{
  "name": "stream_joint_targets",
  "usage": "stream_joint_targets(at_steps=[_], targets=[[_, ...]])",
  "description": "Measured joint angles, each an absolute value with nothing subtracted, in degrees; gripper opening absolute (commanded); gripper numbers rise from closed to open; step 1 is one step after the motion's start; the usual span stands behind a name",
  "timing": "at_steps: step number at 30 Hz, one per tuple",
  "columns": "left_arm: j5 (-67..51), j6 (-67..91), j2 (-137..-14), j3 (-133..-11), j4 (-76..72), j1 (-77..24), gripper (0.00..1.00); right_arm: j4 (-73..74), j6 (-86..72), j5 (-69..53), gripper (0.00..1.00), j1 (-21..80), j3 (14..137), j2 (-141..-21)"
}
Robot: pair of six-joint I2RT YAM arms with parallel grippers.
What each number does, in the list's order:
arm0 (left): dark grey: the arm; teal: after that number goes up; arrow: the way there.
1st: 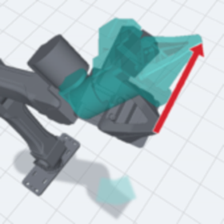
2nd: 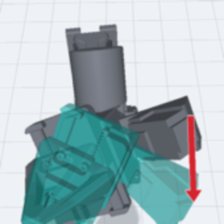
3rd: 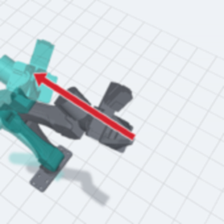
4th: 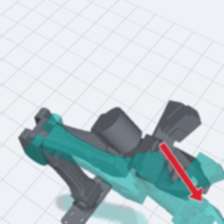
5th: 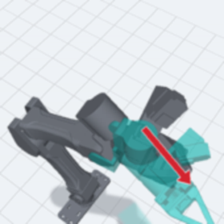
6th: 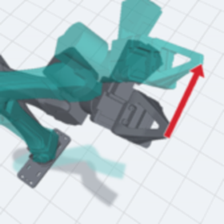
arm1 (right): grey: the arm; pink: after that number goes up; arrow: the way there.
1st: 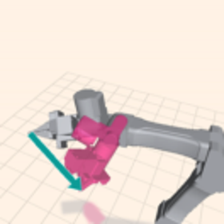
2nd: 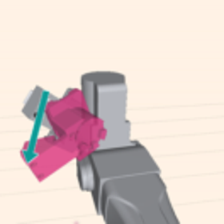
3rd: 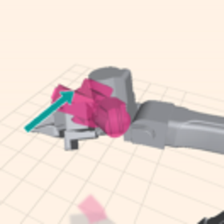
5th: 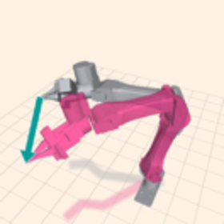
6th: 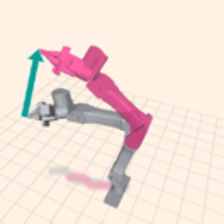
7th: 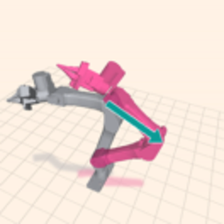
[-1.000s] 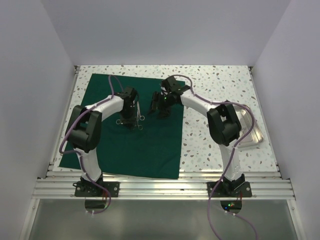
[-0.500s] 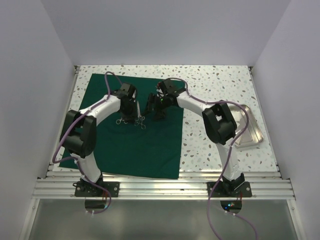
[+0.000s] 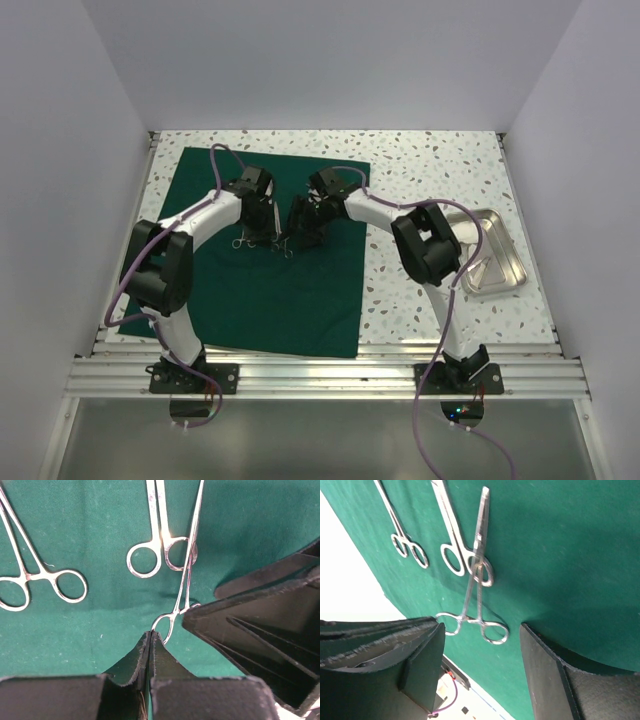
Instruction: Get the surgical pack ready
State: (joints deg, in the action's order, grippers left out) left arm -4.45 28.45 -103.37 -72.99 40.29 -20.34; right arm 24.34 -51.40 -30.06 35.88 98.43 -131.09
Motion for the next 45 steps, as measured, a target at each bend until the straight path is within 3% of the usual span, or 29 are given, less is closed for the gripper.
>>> stream_joint_targets(at_steps=[17, 21, 22, 24, 28, 32, 36, 45], targets=[[-5.23, 28.8, -103.33, -72.88, 40.07, -20.97, 0.0, 24.38, -51.79, -29.8, 0.51, 37.63, 105.32, -135.92], [-5.3, 28.93, -103.02, -72.88, 40.36, -21.08, 0.0, 24.51, -51.33, -29.26, 0.23, 37.82, 105.8, -136.68], [-5.3, 28.93, -102.83, -72.88, 40.49, -21.08, 0.0, 24.77, -51.22, -29.08, 0.11, 37.8, 105.8, -136.86], [-5.37, 28.93, -102.45, -72.88, 40.64, -21.08, 0.0, 25.3, -51.2, -28.86, 0.0, 37.69, 105.78, -136.9], [-5.85, 28.84, -101.82, -72.88, 40.29, -21.08, 0.08, 25.78, -50.0, -28.27, 0.0, 37.74, 105.71, -136.86], [-6.07, 27.88, -100.33, -73.56, 40.21, -20.97, 0.32, 27.33, -47.29, -27.38, 0.0, 37.52, 104.73, -135.55], [-6.63, 26.94, -98.85, -74.04, 39.48, -19.51, 0.47, 31.09, -43.07, -24.73, 0.0, 36.53, 99.94, -130.72], [-0.97, 24.86, -104.47, -82.15, 41.06, -10.81, 0.49, 51.7, -24.38, -4.8, 0.0, 22.57, 95.33, -109.38]])
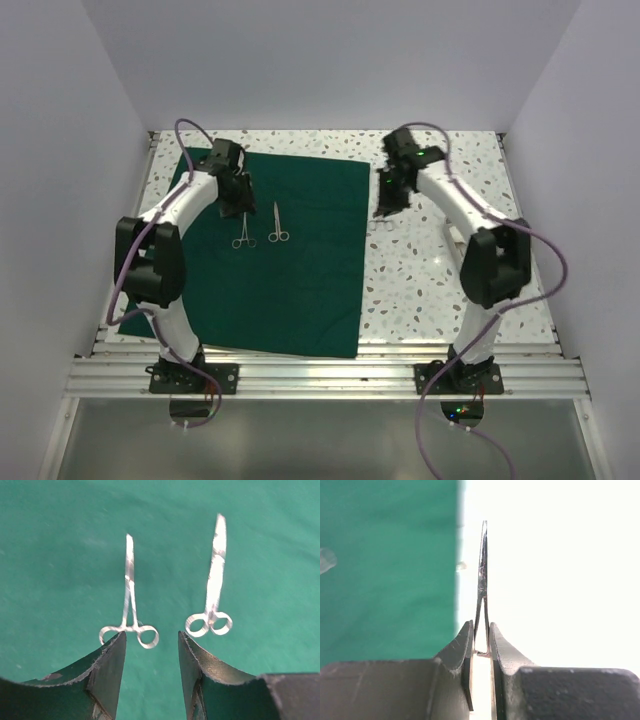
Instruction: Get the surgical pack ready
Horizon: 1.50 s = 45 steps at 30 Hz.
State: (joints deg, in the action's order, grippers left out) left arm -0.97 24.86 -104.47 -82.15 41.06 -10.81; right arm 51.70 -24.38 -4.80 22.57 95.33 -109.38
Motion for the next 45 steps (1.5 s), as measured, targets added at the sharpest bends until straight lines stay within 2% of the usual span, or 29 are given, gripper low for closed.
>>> stream_joint_targets(at_steps=[3, 7, 12, 18, 20, 21, 22, 24, 28, 32, 37, 45], targets=[[0.56, 25.12, -107.94, -84.36, 41.23, -10.24, 0.46, 54.92, -17.91, 6.17, 0.0, 13.69, 92.95, -102.19], [0.69, 26.5, -111.33, -86.19, 41.63, -10.74, 0.48, 58.3, -10.79, 18.17, 0.0, 5.15, 89.76, -99.35], [4.03, 29.69, -115.37, -92.05, 43.0, -13.74, 0.51, 57.36, -3.42, 26.55, 0.0, 1.52, 83.9, -101.41], [6.59, 32.67, -121.1, -100.71, 44.66, -19.79, 0.53, 54.7, 0.78, 30.57, 0.0, -1.63, 78.65, -105.12], [6.96, 33.82, -122.91, -102.5, 45.34, -21.23, 0.54, 53.67, 1.28, 30.98, 0.07, -2.22, 77.38, -105.49], [7.53, 34.11, -123.81, -103.26, 45.93, -21.76, 0.54, 53.39, 1.45, 31.0, 0.2, -2.33, 76.84, -105.51], [8.19, 34.54, -124.75, -104.09, 46.76, -22.15, 0.63, 53.12, 1.54, 31.0, 0.31, -2.39, 76.42, -105.51], [9.65, 35.29, -126.37, -105.78, 48.47, -22.63, 0.64, 53.15, 1.32, 31.16, 0.46, -2.44, 76.27, -105.6], [13.45, 35.94, -129.56, -109.65, 52.23, -23.09, 0.61, 55.29, -0.62, 30.72, 0.53, -2.55, 78.67, -105.71], [16.69, 36.77, -129.99, -110.15, 54.83, -23.18, 0.59, 57.71, -5.37, 27.77, 0.56, -2.39, 83.77, -105.08], [17.65, 37.08, -129.99, -109.56, 55.81, -23.18, 0.54, 59.37, -10.33, 21.61, 0.58, -0.49, 84.14, -100.68], [16.97, 36.84, -130.19, -107.74, 53.84, -23.27, 0.45, 60.01, -14.0, 15.66, 0.6, 9.8, 85.76, -96.75]])
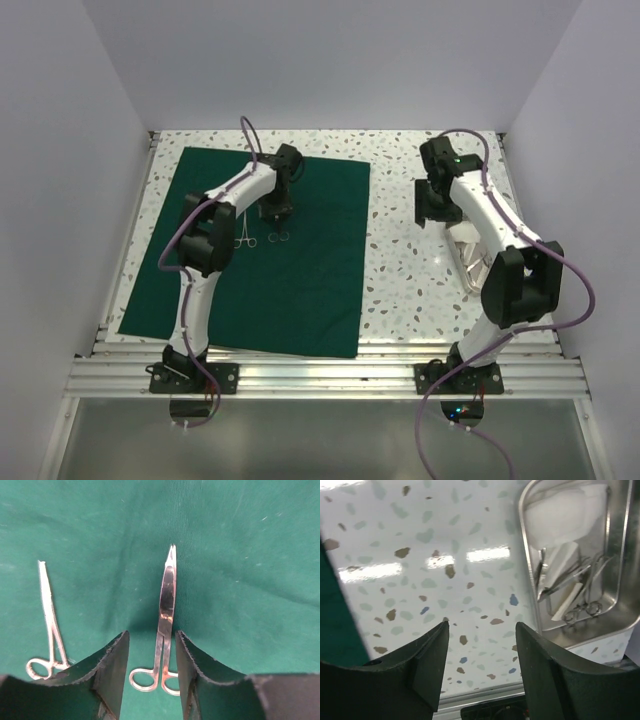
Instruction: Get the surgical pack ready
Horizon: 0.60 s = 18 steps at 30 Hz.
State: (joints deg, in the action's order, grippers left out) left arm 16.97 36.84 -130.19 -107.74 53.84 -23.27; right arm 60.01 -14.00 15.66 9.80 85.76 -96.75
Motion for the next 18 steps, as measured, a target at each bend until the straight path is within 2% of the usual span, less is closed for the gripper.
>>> stream_joint_targets(at_steps=[4, 8, 9, 11, 14, 16, 18], targets=[[16.45, 35.79, -129.69, -105.08, 50.52, -23.27, 0.44, 60.07, -16.05, 13.54, 0.6, 15.18, 86.83, -97.25], [15.33, 33.5, -128.75, -103.11, 47.37, -23.27, 0.23, 60.07, -18.44, 11.81, 0.6, 19.99, 89.95, -99.98], [15.05, 33.17, -128.68, -102.96, 46.87, -23.31, 0.1, 60.01, -19.11, 11.07, 0.61, 21.17, 90.89, -100.95], [14.46, 32.23, -128.46, -102.52, 45.87, -23.49, 0.0, 59.48, -20.47, 9.23, 0.63, 23.03, 92.55, -102.59], [14.33, 31.27, -127.85, -101.54, 44.8, -23.66, 0.0, 57.12, -22.74, 4.54, 0.75, 25.78, 94.5, -105.14], [14.17, 30.59, -127.46, -101.06, 44.4, -23.64, 0.0, 54.0, -24.67, -0.12, 0.79, 27.03, 95.5, -107.0], [13.82, 30.13, -126.87, -100.31, 44.16, -23.64, 0.0, 50.52, -26.76, -4.29, 0.79, 27.4, 95.77, -108.57]])
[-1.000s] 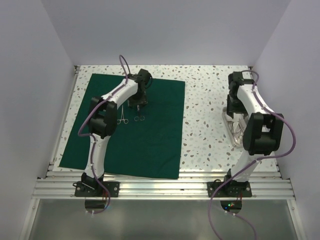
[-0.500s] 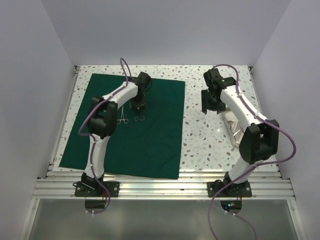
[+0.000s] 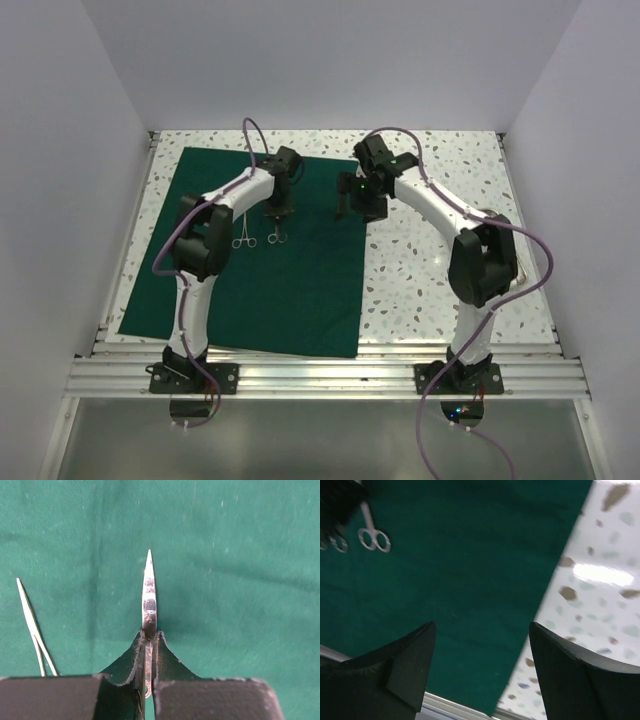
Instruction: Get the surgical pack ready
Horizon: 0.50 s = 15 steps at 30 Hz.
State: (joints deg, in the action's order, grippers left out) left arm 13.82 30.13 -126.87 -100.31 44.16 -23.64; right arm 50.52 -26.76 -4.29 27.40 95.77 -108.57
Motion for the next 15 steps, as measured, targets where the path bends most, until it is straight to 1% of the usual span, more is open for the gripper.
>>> stream_joint_targets(at_steps=[4, 5, 11, 12, 15], targets=[[11.92, 28.67, -124.57, -97.51, 44.07, -23.59, 0.0, 42.37, -34.02, -11.94, 0.74, 27.29, 97.14, -114.32], [11.2, 28.23, -123.57, -96.47, 44.07, -23.59, 0.0, 40.27, -36.16, -13.41, 0.71, 27.27, 97.71, -116.2], [6.63, 25.98, -116.53, -89.27, 41.15, -23.59, 0.0, 27.33, -48.31, -19.11, 0.62, 27.31, 98.02, -125.36], [6.0, 25.82, -115.79, -88.42, 40.49, -23.59, 0.0, 25.06, -50.06, -19.81, 0.59, 27.42, 98.02, -126.5], [3.77, 25.45, -113.45, -85.45, 38.46, -23.59, 0.0, 18.83, -54.43, -21.56, 0.58, 28.05, 98.02, -128.97]])
